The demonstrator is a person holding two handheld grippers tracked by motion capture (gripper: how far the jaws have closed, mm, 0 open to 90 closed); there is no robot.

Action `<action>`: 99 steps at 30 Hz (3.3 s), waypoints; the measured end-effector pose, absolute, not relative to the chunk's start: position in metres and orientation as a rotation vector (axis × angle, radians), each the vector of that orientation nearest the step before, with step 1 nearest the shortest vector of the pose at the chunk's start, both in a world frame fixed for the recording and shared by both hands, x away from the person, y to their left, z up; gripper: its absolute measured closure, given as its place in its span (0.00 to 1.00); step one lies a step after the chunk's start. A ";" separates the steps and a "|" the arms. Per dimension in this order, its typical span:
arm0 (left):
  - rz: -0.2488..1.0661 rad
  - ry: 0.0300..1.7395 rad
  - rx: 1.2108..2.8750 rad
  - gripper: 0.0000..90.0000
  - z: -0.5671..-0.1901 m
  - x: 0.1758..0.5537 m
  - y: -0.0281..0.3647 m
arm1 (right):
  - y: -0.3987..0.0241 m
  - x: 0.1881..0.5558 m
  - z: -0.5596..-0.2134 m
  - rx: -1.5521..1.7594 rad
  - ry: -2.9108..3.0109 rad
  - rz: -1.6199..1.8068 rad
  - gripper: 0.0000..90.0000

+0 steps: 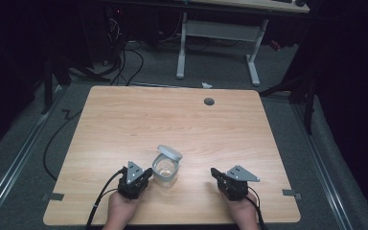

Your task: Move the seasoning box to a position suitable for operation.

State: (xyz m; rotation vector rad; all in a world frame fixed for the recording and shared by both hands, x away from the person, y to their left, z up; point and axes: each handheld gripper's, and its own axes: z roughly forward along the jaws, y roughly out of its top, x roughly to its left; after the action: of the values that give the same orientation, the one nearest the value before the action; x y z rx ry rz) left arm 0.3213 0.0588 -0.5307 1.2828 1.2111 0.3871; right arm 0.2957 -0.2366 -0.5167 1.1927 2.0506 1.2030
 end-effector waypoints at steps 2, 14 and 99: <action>0.382 1.205 1.287 1.00 -0.531 0.319 0.056 | -0.237 0.296 -0.517 1.191 2.048 1.203 1.00; 0.357 1.171 1.307 1.00 -0.529 0.305 0.043 | -0.239 0.297 -0.518 1.222 2.030 1.200 1.00; 0.258 1.086 1.370 1.00 -0.531 0.265 0.016 | -0.159 0.328 -0.433 0.993 1.993 1.399 1.00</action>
State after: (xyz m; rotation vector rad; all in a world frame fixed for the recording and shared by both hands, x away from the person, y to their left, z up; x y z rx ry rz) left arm 0.2654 0.0155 -0.5314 1.3703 1.0863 0.2585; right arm 0.3283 -0.1591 -0.4326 0.9933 1.9931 1.3990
